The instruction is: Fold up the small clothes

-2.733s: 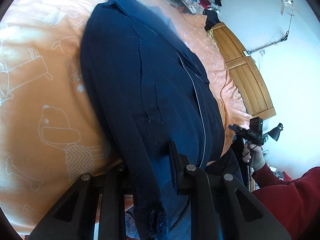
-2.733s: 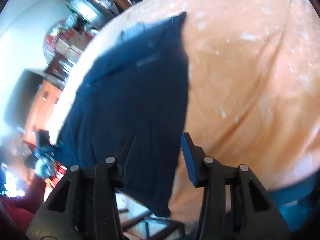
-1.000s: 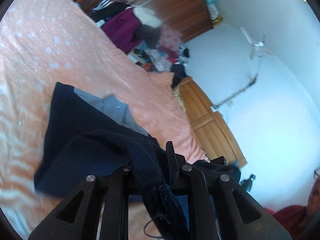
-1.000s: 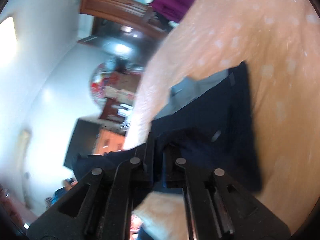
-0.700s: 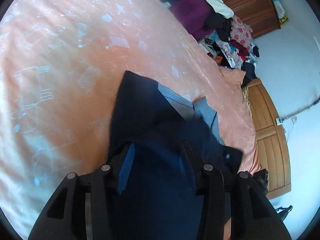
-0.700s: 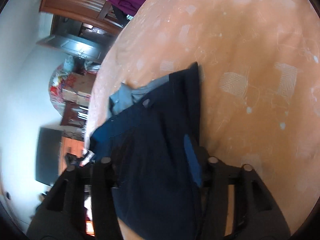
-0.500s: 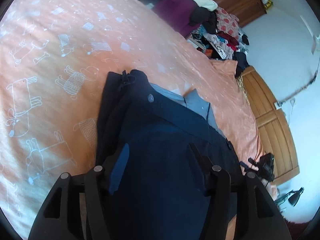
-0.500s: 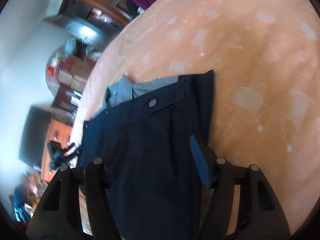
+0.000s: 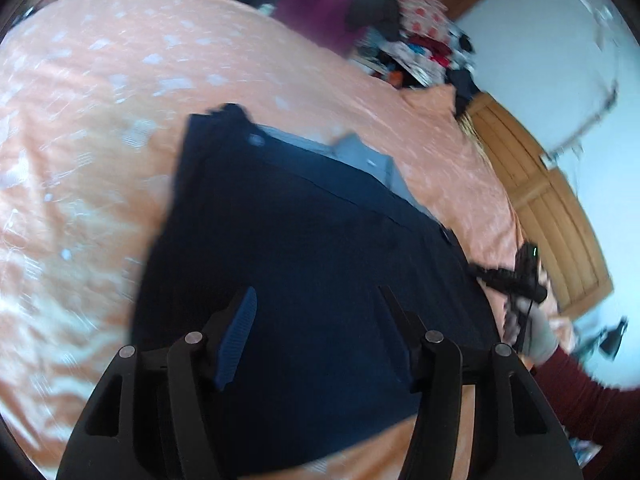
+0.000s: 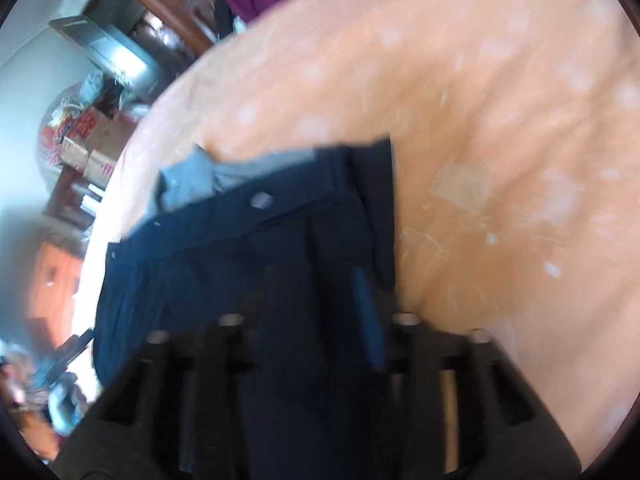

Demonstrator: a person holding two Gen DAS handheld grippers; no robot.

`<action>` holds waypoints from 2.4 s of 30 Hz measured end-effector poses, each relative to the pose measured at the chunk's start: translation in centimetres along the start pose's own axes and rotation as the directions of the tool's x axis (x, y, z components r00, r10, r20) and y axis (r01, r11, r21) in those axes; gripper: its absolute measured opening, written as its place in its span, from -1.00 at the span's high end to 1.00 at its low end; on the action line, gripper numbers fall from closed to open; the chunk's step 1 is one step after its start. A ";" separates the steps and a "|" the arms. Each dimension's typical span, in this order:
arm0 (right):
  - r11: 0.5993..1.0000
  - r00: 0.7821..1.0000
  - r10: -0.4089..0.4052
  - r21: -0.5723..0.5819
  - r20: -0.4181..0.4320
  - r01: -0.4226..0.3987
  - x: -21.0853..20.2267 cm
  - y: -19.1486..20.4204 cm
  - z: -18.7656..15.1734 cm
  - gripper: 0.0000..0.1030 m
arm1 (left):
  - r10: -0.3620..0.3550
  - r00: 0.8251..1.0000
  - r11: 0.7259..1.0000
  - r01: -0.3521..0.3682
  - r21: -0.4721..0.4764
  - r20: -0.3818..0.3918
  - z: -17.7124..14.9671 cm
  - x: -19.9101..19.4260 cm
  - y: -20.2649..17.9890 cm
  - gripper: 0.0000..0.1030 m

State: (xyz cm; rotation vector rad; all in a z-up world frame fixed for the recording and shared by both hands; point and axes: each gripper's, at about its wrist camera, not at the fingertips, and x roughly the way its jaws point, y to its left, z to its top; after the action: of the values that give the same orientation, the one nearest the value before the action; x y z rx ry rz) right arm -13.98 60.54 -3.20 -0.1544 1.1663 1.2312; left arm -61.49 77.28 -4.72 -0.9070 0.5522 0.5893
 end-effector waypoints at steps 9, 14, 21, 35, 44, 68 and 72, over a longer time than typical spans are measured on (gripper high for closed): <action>0.914 0.925 0.314 -0.196 -0.215 -0.355 2.1 13.6 -13.4 0.66 | -0.279 0.944 0.954 0.294 0.061 -0.176 -4.3 7.2 -11.0 -0.21; 0.942 0.935 0.270 -0.140 -0.229 -0.306 3.0 9.9 -14.1 0.91 | -0.295 0.935 0.955 0.293 -0.039 -0.197 -5.4 8.9 -8.9 0.02; 0.965 0.955 0.242 -0.065 -0.172 -0.256 -0.9 0.2 -10.9 0.90 | -0.261 0.964 0.946 0.247 -0.209 -0.046 -5.3 2.1 0.3 0.05; 0.893 0.902 -0.369 -0.183 0.226 0.411 -12.5 -5.4 -10.3 -0.94 | 0.401 0.914 0.888 -0.369 -0.274 0.070 -8.9 -11.0 6.5 -0.45; 0.845 0.843 -0.533 -0.007 0.068 0.535 -7.7 -11.8 -8.9 -1.00 | 0.614 0.789 0.783 -0.608 -0.133 0.007 -9.5 -7.0 5.4 -1.00; 0.832 0.819 -0.542 -0.015 0.187 0.554 -7.2 -11.2 -9.8 -1.00 | 0.712 0.683 0.702 -0.701 -0.128 0.163 -9.8 -6.3 4.5 -1.00; 0.835 0.821 -0.538 -0.015 0.190 0.551 -7.2 -11.2 -9.8 -1.00 | 0.764 0.619 0.644 -0.752 -0.140 0.183 -9.7 -6.3 4.1 -1.00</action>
State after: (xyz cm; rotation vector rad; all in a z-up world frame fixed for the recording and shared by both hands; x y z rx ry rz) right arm -10.22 45.03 -7.62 -0.3960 0.8375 0.7527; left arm -70.58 69.58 -7.72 -0.5995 0.7134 1.4820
